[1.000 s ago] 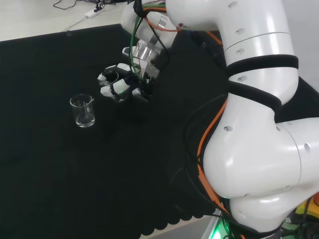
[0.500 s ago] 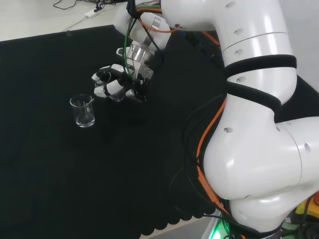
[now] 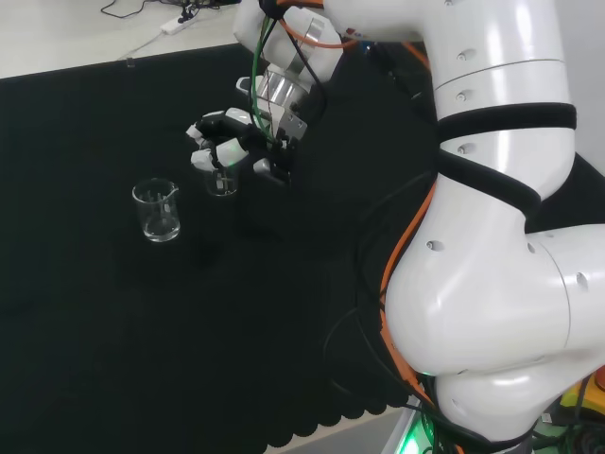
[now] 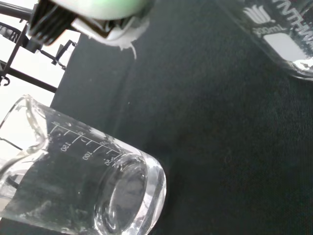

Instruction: Place the beaker back on the table.

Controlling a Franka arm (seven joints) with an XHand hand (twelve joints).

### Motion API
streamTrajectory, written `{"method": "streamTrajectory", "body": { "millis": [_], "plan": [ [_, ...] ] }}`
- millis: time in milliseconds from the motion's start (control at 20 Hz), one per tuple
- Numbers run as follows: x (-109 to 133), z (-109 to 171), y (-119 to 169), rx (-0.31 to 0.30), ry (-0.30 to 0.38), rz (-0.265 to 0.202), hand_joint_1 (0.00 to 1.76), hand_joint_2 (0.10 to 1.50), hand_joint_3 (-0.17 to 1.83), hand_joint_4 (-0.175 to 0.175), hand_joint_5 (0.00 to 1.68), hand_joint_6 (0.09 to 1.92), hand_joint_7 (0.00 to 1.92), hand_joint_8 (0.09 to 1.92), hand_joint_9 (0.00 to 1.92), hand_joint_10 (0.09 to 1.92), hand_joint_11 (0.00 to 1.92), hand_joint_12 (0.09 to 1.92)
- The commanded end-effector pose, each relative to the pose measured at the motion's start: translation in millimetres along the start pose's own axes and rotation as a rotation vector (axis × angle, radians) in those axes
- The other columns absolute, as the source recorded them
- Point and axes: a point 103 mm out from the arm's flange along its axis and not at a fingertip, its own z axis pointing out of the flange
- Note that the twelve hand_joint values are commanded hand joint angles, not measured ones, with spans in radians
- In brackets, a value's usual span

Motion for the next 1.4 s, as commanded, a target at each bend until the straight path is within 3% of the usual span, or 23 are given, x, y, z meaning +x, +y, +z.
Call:
{"method": "streamTrajectory", "body": {
  "millis": [50,800,1400],
  "plan": [
    [3.6,-1.0,-2.6,-0.027,-0.001,0.002,0.90,0.53,0.73,-0.051,0.44,0.59,0.46,0.66,0.49,0.66,0.00,1.38],
    [8.2,-62.1,-61.0,-0.123,-0.030,0.008,0.89,0.54,0.72,-0.055,0.43,0.57,0.45,0.66,0.49,0.66,0.00,1.37],
    [15.4,-85.8,-122.3,-0.235,-0.046,0.073,0.89,0.54,0.70,-0.055,0.42,0.52,0.42,0.66,0.46,0.66,0.00,1.33]
  ]
}}
